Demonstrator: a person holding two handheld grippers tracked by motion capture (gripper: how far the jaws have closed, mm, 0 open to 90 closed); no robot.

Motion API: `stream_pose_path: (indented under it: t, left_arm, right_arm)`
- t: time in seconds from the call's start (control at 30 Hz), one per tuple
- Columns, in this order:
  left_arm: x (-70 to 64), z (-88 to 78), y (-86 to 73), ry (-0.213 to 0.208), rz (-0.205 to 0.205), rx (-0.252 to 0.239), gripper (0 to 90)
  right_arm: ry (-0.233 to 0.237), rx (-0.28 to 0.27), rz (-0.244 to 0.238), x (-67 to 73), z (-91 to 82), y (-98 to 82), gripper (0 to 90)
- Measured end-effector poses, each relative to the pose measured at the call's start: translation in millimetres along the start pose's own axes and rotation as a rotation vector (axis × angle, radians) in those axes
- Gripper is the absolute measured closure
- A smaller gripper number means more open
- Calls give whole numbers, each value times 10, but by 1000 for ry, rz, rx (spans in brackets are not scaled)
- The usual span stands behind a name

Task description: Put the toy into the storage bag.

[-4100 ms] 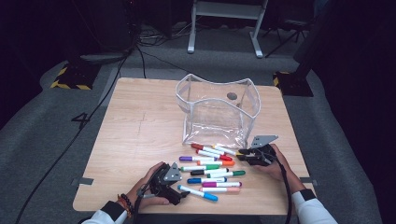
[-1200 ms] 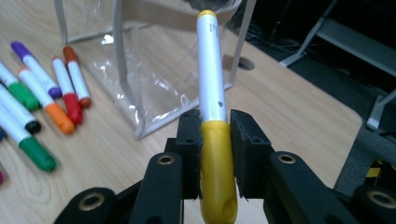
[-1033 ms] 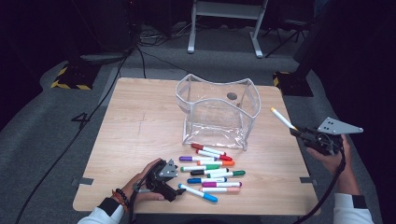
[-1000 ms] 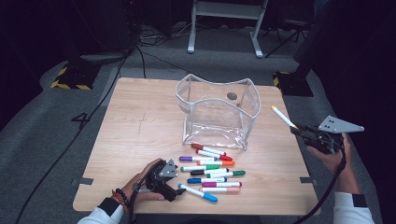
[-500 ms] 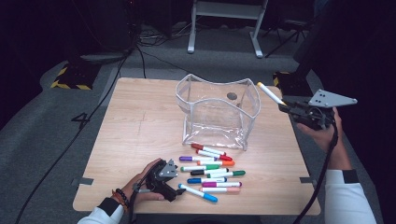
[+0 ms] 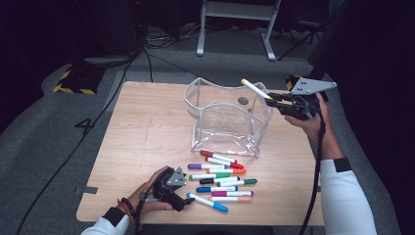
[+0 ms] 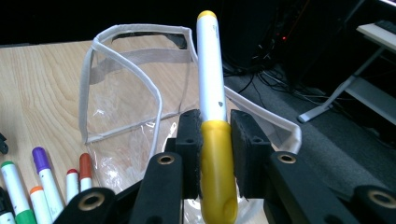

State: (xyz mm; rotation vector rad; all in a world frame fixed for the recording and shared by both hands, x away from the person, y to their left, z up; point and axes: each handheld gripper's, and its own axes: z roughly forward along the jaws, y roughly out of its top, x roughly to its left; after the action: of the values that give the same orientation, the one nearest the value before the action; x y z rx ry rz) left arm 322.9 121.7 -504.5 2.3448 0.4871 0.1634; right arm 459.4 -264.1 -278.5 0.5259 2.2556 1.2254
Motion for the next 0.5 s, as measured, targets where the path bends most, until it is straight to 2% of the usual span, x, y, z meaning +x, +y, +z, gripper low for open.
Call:
stream_pose_path:
  t: [0.17, 0.23, 0.33, 0.47, 0.5]
  left_arm:
    - [0, -1, 1, 1, 0, 2, 105]
    - [0, 0, 0, 0, 0, 0, 105]
    - [0, -1, 0, 0, 0, 1, 106]
    - [0, -1, 0, 0, 0, 1, 105]
    - [0, 0, 0, 0, 0, 0, 106]
  right_arm:
    - [21, 52, -22, 0, 272, 52, 742]
    - [36, 65, -21, 0, 376, 62, 743]
    - [37, 116, -25, -9, 551, 78, 743]
    - [55, 142, -20, -14, 693, 103, 743]
    - [56, 167, -20, -22, 772, 100, 743]
